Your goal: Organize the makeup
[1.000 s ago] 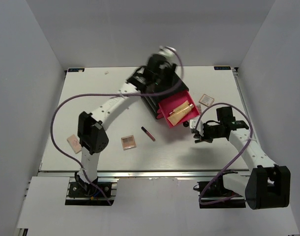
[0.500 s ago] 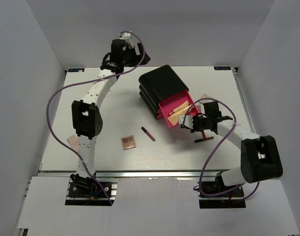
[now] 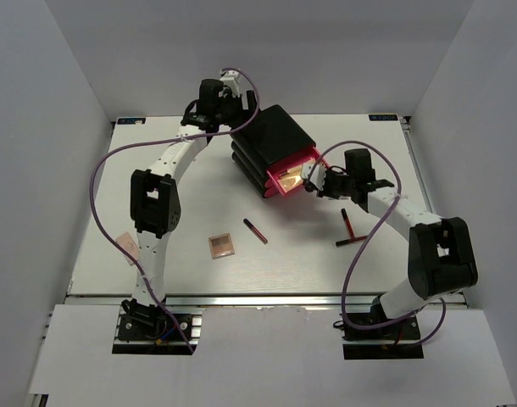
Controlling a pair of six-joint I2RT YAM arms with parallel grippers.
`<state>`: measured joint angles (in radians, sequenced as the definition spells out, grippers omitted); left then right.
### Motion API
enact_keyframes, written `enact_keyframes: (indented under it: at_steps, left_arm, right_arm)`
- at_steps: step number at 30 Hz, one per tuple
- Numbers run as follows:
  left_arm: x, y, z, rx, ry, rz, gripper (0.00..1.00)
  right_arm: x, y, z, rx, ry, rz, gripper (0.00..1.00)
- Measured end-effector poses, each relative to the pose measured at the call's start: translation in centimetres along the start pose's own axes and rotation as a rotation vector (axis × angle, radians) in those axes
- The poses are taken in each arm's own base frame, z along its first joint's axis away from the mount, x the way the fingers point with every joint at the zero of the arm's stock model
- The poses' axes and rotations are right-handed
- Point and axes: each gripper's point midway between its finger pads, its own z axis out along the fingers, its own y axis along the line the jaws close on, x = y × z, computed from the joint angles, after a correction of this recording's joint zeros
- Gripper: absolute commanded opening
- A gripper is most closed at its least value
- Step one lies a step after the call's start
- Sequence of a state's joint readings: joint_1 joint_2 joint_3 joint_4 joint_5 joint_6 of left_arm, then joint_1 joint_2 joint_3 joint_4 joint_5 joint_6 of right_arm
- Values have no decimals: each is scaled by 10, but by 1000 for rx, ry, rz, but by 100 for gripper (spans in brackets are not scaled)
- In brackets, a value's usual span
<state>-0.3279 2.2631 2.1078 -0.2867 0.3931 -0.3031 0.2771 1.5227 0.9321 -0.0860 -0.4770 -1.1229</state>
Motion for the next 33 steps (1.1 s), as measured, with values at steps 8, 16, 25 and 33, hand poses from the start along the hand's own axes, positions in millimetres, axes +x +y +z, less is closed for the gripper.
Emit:
enact_keyframes:
  at_steps: [8,16,25,33]
  left_arm:
    - [2,-1,2,0,0,34,91]
    - [7,0,5,-5,0,44,91]
    - [20,-2,9,-18,21,-5,92]
    - [22,-7,11,-12,26,-22,92]
  right_arm:
    - [-37,-51,33,84,-87,18,13]
    - [-30,-68,55,122,-69,149,19]
    - [-35,-34,32,133,-97,384,71]
    - [-28,-21,47,113,-81,712,89]
